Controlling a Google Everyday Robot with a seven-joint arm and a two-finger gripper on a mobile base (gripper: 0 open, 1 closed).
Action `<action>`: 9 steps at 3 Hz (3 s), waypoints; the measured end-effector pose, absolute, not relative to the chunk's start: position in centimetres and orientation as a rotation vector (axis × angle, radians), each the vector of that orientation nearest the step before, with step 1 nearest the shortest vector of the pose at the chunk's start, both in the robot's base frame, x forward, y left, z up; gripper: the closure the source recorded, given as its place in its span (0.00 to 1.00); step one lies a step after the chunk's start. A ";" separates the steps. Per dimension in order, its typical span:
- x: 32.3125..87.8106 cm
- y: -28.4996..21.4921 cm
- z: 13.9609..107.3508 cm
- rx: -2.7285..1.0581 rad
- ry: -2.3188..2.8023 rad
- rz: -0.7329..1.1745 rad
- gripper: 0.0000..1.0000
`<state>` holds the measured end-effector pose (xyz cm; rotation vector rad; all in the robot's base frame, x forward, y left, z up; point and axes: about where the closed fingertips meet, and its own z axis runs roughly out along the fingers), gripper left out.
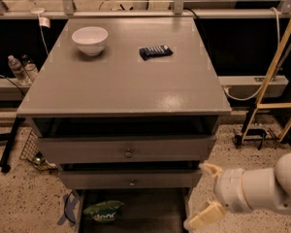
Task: Pick green rice chip bag from bottom drawer and place on counter
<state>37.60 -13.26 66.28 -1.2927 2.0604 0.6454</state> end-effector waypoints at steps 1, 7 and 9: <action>37.4 -11.9 60.9 -1.242 2.048 0.751 0.00; 39.1 1.4 38.6 -1.108 2.042 0.931 0.00; 39.8 1.7 37.0 -1.095 2.034 0.927 0.00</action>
Offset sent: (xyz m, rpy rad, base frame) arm -0.0012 0.0104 -0.0385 0.0555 0.0243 -0.0013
